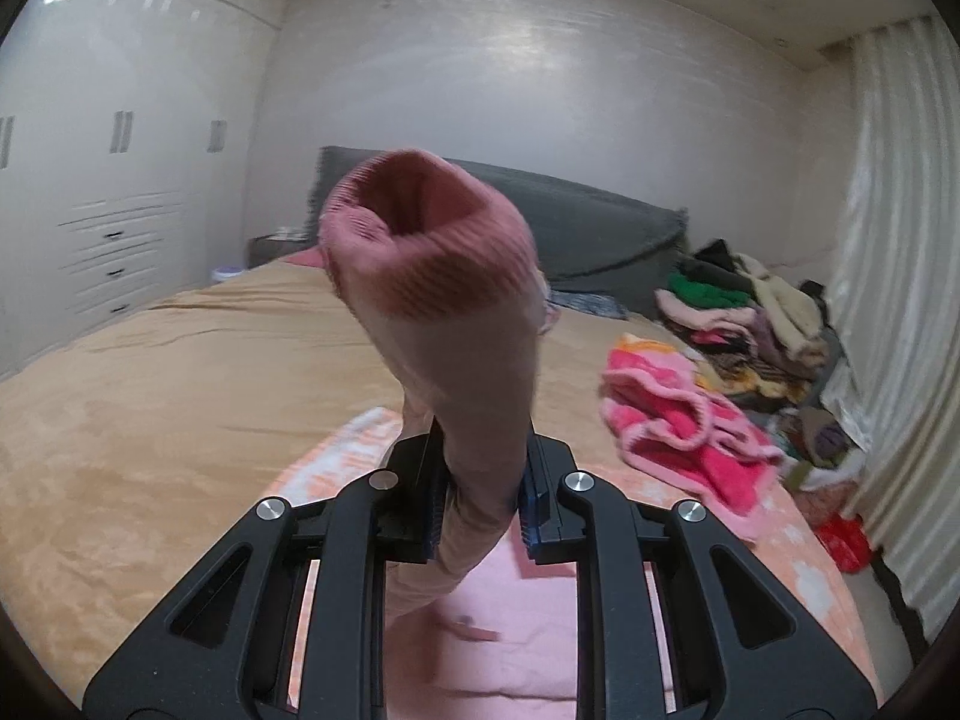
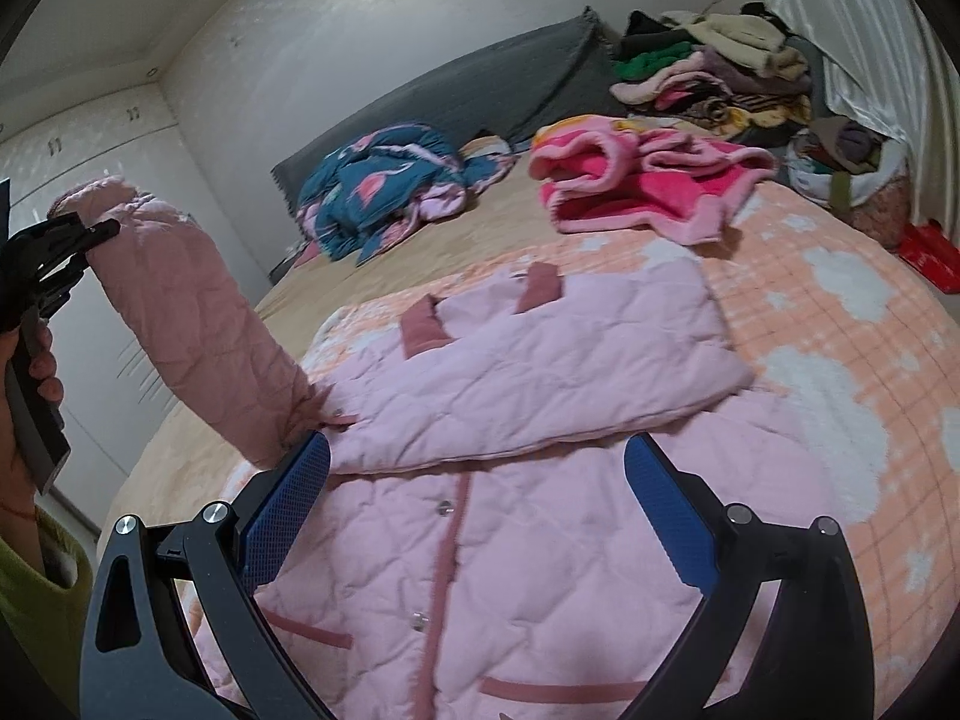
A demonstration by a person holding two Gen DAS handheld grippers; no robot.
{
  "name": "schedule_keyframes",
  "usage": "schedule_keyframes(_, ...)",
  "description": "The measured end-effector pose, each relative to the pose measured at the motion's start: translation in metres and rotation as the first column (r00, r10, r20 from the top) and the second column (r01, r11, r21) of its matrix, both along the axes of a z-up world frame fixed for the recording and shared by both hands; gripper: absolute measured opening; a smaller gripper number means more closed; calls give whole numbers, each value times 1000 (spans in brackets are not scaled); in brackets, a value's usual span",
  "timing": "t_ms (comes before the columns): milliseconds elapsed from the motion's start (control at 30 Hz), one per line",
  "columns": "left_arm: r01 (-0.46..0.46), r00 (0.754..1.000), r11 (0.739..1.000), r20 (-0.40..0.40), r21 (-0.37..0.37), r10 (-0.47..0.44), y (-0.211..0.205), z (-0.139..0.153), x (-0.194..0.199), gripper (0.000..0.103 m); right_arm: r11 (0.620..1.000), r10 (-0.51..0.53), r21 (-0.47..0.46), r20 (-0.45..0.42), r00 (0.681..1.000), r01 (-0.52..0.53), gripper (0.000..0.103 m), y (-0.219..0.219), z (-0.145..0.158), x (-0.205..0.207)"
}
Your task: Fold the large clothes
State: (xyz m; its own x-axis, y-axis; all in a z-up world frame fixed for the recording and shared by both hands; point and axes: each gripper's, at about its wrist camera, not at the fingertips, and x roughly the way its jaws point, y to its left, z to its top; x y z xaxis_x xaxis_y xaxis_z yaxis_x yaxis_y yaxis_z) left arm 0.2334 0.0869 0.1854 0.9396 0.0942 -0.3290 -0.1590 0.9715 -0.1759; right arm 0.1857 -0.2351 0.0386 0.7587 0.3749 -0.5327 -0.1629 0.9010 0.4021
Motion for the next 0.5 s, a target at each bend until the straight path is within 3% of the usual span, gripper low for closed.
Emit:
schedule_keyframes(300, 170, 984, 985, -65, 34, -167, -68, -27, 17, 8, 997, -69, 19, -20, 997, 69, 98, -36, -12, -5)
schedule_keyframes(500, 276, 955, 960, -126, 48, -269, -103, -58, 32, 8, 994, -106, 22, -40, 993, 107, 98, -55, -22, -9)
